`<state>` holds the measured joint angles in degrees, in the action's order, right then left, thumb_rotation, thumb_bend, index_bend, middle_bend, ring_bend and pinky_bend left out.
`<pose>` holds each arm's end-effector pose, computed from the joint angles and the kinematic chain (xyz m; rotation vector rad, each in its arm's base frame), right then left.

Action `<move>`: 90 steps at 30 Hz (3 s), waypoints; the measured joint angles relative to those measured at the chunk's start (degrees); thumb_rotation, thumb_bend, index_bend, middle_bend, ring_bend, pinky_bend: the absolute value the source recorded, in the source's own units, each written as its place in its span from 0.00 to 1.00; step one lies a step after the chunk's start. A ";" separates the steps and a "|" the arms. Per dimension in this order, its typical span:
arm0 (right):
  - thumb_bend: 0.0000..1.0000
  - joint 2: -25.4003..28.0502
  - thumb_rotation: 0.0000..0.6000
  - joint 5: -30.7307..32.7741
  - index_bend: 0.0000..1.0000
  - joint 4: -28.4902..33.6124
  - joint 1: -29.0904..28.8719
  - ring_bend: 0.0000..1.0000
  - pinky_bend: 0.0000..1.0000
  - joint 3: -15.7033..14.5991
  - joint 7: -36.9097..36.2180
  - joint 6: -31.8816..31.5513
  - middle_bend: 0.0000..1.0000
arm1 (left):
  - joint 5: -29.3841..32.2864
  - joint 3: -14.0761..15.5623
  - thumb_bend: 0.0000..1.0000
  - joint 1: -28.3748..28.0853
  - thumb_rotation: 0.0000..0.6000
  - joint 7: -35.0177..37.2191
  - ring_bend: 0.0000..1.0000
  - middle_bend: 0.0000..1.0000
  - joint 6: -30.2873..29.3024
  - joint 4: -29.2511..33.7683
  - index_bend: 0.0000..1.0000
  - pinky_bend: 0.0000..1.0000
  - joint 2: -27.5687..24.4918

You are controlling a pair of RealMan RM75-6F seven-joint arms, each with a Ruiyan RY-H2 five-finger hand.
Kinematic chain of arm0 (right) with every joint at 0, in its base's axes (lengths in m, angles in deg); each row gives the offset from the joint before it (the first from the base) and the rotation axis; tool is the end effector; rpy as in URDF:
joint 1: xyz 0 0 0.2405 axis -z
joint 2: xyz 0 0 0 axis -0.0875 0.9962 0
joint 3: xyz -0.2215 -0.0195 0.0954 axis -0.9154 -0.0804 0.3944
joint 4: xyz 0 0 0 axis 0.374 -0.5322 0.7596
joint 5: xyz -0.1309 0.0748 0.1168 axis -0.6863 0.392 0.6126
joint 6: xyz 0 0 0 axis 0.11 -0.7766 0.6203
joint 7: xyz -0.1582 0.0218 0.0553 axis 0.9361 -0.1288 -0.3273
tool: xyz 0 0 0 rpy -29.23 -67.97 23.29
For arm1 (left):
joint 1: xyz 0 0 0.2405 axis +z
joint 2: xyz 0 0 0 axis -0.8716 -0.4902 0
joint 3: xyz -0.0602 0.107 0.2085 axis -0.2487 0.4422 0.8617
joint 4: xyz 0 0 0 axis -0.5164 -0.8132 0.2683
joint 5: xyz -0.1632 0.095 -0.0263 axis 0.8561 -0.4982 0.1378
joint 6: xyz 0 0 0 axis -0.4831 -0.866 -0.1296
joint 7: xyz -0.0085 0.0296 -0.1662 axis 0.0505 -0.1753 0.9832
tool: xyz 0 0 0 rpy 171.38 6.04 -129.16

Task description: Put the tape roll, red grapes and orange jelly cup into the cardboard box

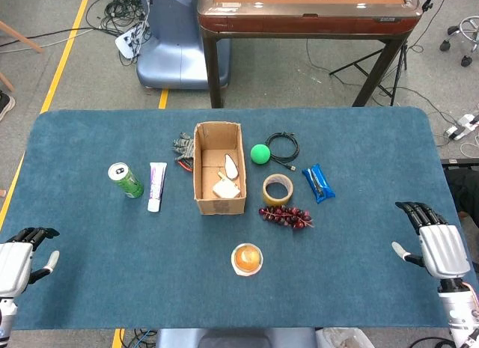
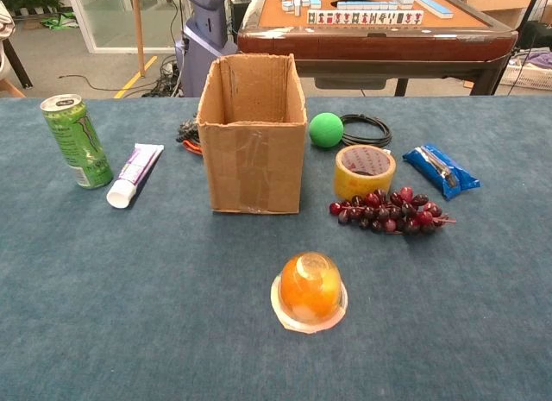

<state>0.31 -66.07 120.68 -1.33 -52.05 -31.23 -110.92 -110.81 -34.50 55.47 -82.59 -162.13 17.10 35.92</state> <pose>-0.2906 -0.2145 0.1628 1.4339 -0.8582 0.9338 -0.2909 0.2045 0.1678 -1.4072 -0.8076 -0.8977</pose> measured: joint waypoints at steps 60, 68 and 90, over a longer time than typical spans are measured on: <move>0.01 -17.30 1.00 6.68 0.44 -19.82 -35.62 1.00 1.00 6.56 18.41 36.44 1.00 | 2.92 -1.92 0.33 2.26 1.00 4.80 0.34 0.44 -2.38 2.94 0.42 0.53 -4.58; 0.10 -19.93 1.00 6.13 0.44 -23.48 -37.56 1.00 1.00 5.00 15.67 37.91 1.00 | 3.59 -2.29 0.33 2.74 1.00 4.87 0.34 0.44 -3.00 3.13 0.42 0.53 -4.97; 0.29 -23.50 1.00 5.70 0.44 -26.56 -42.01 1.00 1.00 2.88 13.61 40.39 1.00 | 7.95 -4.21 0.33 4.34 1.00 5.03 0.34 0.44 -3.60 5.65 0.42 0.53 -7.79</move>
<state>-23.19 -60.37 94.13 -43.34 -49.17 -17.62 -70.53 -102.87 -38.71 59.81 -77.56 -165.73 22.76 28.13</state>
